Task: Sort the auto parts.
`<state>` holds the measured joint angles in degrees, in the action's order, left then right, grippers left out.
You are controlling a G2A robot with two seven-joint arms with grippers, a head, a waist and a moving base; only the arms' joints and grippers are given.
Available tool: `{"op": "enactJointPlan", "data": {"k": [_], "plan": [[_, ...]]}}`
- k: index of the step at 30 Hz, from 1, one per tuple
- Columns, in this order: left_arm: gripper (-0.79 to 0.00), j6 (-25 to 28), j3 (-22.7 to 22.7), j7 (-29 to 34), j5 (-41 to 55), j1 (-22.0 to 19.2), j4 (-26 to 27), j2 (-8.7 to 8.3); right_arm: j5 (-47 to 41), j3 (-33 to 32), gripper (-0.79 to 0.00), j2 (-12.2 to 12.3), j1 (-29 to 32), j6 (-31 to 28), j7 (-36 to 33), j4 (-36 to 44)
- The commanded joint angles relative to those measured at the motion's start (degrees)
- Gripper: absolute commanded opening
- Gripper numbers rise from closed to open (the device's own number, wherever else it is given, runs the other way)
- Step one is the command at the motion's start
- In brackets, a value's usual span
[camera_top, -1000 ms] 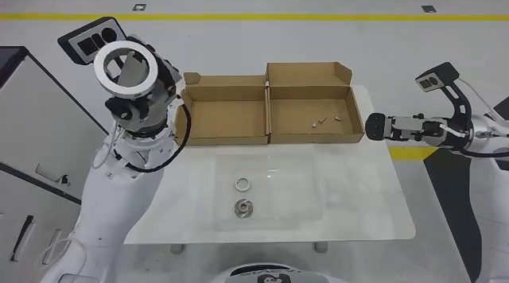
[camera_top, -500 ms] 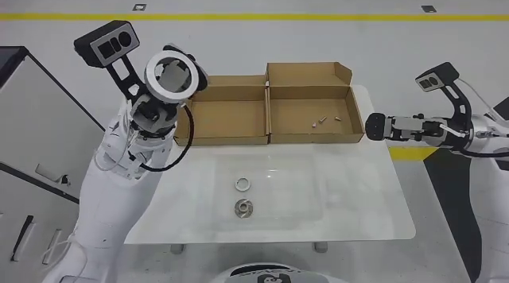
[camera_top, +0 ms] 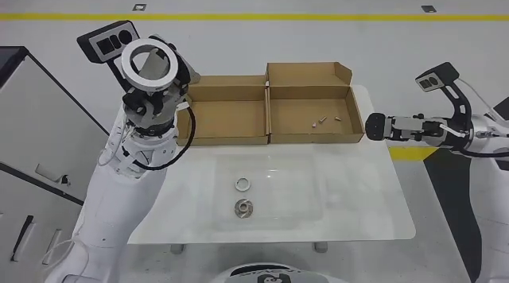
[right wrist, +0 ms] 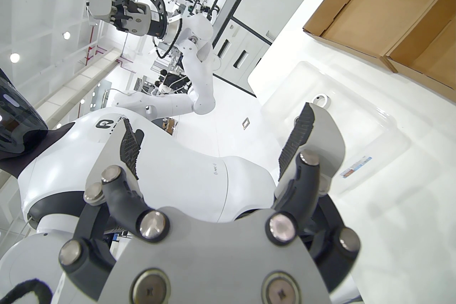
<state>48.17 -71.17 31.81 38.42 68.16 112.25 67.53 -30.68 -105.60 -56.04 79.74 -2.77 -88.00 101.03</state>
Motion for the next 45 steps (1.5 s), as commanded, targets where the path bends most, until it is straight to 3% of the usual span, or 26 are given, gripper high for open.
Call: {"op": "enactJointPlan", "data": {"k": [1,6,15,23,28,39,45], "plan": [[-0.785,0.0,0.0,0.0,0.0,0.0,0.0,0.00,0.0,0.0,0.000,0.0,0.0,0.0,0.0,0.0],[-0.785,-0.4,0.0,0.0,-0.3,0.1,0.0,-0.01,0.0,0.0,0.000,0.0,0.0,0.0,0.0,0.0],[-0.785,-11.5,-4.7,3.2,-17.5,1.9,-0.3,-0.86,0.0,0.0,0.000,0.0,0.0,0.0,0.0,0.0],[-0.785,-21.0,-8.7,10.9,-35.7,1.2,-2.7,-2.21,0.0,0.0,0.000,0.0,0.0,0.0,0.0,0.0],[-0.785,-23.6,-7.8,15.8,-42.9,0.7,-3.6,-2.76,0.0,0.0,0.000,0.0,0.0,0.0,0.0,0.0],[-0.785,-25.6,-3.9,18.9,-59.1,-0.8,-6.4,-3.37,0.0,0.0,0.000,0.0,0.0,0.0,0.0,0.0],[-0.785,-26.0,2.0,23.9,-68.6,-6.6,-11.3,-3.21,0.0,0.0,0.000,0.0,0.0,0.0,0.0,0.0]]}}
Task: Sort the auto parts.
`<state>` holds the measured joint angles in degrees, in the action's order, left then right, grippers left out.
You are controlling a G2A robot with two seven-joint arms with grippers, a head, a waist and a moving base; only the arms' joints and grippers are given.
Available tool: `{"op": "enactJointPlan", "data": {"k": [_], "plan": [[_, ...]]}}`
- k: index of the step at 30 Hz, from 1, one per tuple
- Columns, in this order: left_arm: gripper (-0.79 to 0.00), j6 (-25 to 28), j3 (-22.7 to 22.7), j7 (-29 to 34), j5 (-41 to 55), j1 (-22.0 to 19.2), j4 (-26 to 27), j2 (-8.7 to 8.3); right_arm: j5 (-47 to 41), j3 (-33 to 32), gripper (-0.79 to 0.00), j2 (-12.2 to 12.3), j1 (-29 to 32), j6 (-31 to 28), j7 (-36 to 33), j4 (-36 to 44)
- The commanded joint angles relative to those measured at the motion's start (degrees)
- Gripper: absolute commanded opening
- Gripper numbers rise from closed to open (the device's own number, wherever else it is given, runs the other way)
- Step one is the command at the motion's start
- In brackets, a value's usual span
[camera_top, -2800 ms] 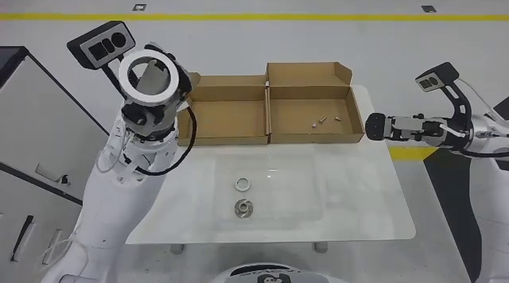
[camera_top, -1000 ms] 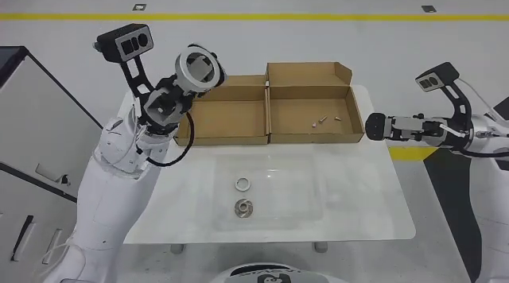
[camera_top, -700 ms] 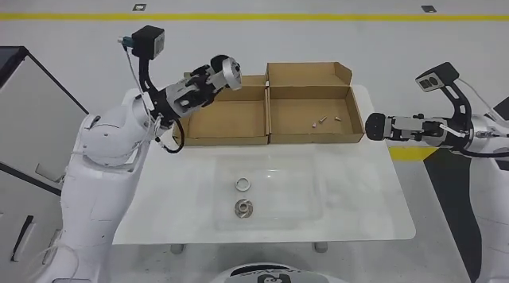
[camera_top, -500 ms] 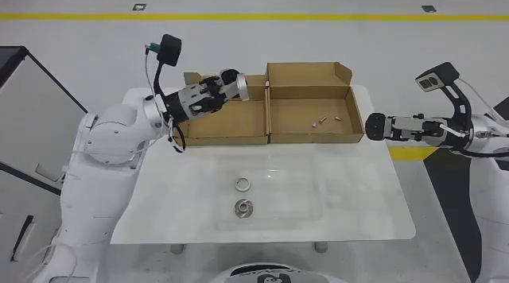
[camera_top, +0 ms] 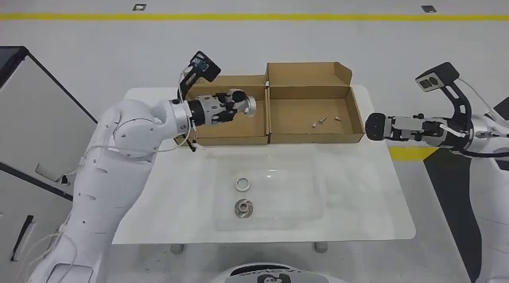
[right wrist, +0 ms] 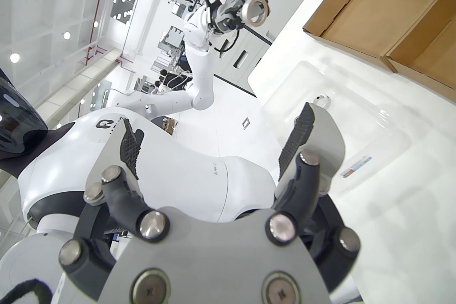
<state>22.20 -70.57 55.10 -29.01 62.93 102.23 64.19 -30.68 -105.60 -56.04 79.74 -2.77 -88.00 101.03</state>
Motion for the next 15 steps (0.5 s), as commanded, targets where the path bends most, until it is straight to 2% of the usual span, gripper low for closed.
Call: {"op": "enactJointPlan", "data": {"k": [1,8,15], "plan": [[-0.785,0.1,2.7,1.5,-2.7,-2.8,-2.5,0.24,0.0,0.0,0.000,0.0,0.0,0.0,0.0,0.0],[-0.785,0.9,13.9,3.2,-10.6,-13.1,-13.7,2.20,0.0,0.0,0.000,0.0,0.0,0.0,0.0,0.0],[-0.785,1.9,25.3,1.3,-15.8,-21.4,-27.8,5.63,0.0,0.0,0.000,0.0,0.0,0.0,0.0,0.0]]}}
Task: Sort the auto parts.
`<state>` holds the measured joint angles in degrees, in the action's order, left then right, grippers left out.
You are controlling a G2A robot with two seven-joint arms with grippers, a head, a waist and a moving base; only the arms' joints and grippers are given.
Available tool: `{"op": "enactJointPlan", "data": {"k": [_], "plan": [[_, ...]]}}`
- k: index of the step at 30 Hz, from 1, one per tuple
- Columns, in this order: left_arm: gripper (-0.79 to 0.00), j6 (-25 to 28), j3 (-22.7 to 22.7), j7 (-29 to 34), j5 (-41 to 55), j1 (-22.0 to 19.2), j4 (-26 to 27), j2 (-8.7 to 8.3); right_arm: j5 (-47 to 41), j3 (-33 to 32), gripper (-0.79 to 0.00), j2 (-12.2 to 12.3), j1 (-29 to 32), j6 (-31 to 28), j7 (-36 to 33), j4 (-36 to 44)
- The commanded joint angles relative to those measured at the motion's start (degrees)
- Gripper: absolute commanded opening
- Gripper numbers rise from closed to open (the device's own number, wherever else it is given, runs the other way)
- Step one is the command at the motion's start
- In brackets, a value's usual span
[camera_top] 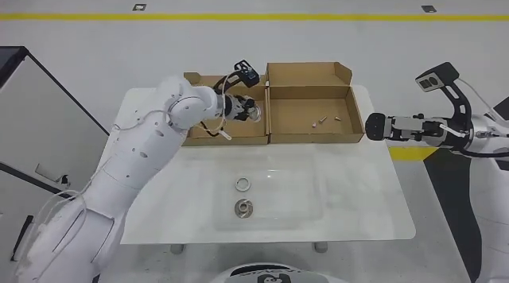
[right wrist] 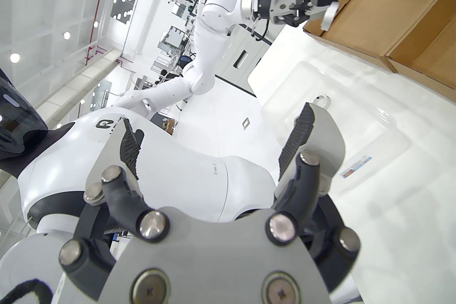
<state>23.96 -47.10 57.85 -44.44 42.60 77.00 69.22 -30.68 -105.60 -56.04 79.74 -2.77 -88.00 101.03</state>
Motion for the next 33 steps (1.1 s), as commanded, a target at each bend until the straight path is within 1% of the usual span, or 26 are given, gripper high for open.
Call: {"op": "enactJointPlan", "data": {"k": [1,7,13,20,25,33], "plan": [[-0.785,0.5,3.6,-1.3,-1.8,-2.1,-4.7,1.16,0.0,0.0,0.000,0.0,0.0,0.0,0.0,0.0],[-0.785,0.7,11.3,-4.6,-4.2,-7.3,-15.9,5.11,0.0,0.0,0.000,0.0,0.0,0.0,0.0,0.0],[-0.785,0.5,16.8,-7.4,-5.1,-10.7,-25.6,9.22,0.0,0.0,0.000,0.0,0.0,0.0,0.0,0.0],[-0.785,0.0,20.0,-10.6,-5.3,-13.5,-35.4,13.33,0.0,0.0,0.000,0.0,0.0,0.0,0.0,0.0],[-0.785,0.2,22.0,-12.5,-7.2,-15.0,-40.7,15.90,0.0,0.0,0.000,0.0,0.0,0.0,0.0,0.0],[-0.785,0.5,24.6,-14.9,-9.8,-16.2,-48.6,19.89,0.0,0.0,0.000,0.0,0.0,0.0,0.0,0.0]]}}
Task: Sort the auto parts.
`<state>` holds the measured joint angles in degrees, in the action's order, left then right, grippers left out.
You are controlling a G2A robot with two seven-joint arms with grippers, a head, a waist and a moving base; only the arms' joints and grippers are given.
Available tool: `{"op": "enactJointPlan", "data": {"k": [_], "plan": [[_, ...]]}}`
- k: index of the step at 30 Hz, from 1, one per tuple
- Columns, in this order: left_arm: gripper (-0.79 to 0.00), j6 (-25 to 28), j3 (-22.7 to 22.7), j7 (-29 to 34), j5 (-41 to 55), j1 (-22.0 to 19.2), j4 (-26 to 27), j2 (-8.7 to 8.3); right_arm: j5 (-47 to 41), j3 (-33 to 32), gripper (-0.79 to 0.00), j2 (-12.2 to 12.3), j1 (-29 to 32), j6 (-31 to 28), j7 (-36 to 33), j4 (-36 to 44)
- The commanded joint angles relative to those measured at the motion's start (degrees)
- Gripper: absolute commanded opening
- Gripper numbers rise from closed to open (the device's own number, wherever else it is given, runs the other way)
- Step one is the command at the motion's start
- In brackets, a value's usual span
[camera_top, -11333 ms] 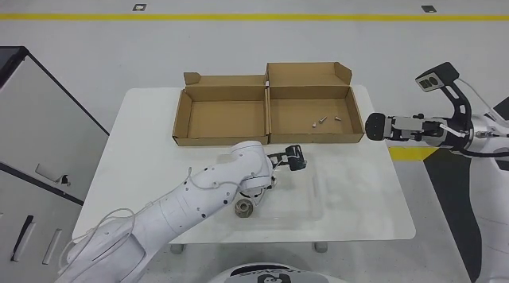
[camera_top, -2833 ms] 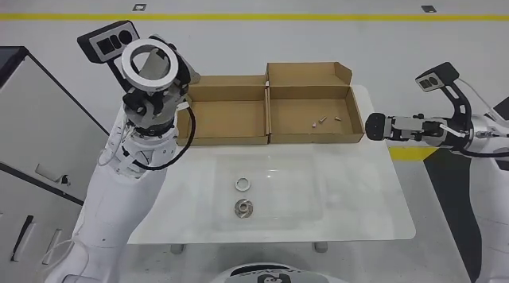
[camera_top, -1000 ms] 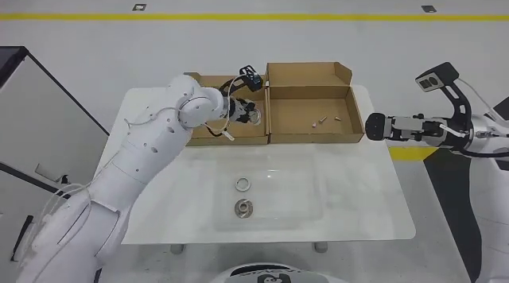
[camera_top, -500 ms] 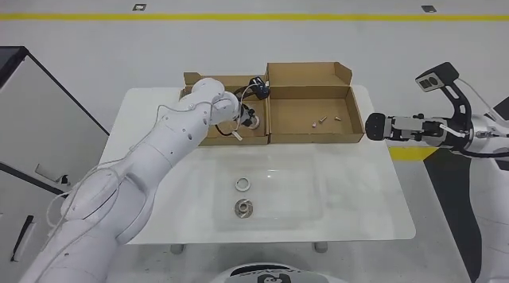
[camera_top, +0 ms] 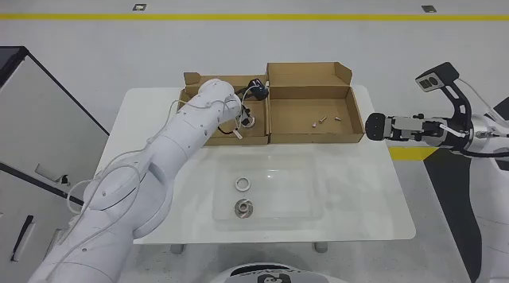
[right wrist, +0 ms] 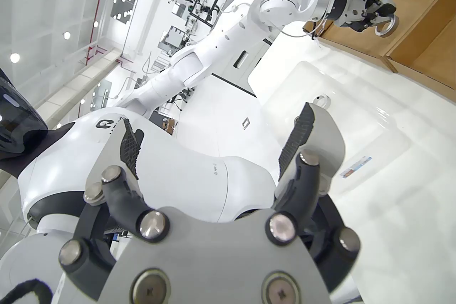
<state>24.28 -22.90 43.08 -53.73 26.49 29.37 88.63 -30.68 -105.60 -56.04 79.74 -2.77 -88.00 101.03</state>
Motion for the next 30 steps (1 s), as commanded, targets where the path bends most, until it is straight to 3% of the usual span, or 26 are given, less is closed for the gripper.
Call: {"op": "enactJointPlan", "data": {"k": [1,9,10,12,14,16,17,30], "plan": [[-0.785,0.2,0.4,-0.5,-0.4,-0.2,-1.9,0.94,0.0,0.0,0.000,0.0,0.0,0.0,0.0,0.0],[-0.776,1.1,0.9,-1.6,-0.3,-0.9,-8.2,3.99,0.0,0.0,0.000,0.0,0.0,0.0,0.0,0.0],[-0.646,1.1,1.0,-1.8,-0.3,-0.9,-8.9,4.28,0.0,0.0,0.000,0.0,0.0,0.0,0.0,0.0],[-0.570,1.3,0.9,-2.3,-0.3,-1.1,-10.0,4.82,0.0,0.0,0.000,0.0,0.0,0.0,0.0,0.0],[-0.363,1.6,0.7,-2.7,0.2,-1.2,-11.0,5.29,0.0,0.0,0.000,0.0,0.0,0.0,0.0,0.0],[-0.043,1.8,0.5,-3.1,0.3,-1.5,-12.0,5.66,0.0,0.0,0.000,0.0,0.0,0.0,0.0,0.0],[0.000,2.0,0.5,-3.4,0.2,-1.7,-12.5,5.81,0.0,0.0,0.000,0.0,0.0,0.0,0.0,0.0],[0.000,3.3,-3.3,-7.9,5.2,-4.7,-16.3,6.06,0.0,0.0,0.000,0.0,0.0,0.0,0.0,0.0]]}}
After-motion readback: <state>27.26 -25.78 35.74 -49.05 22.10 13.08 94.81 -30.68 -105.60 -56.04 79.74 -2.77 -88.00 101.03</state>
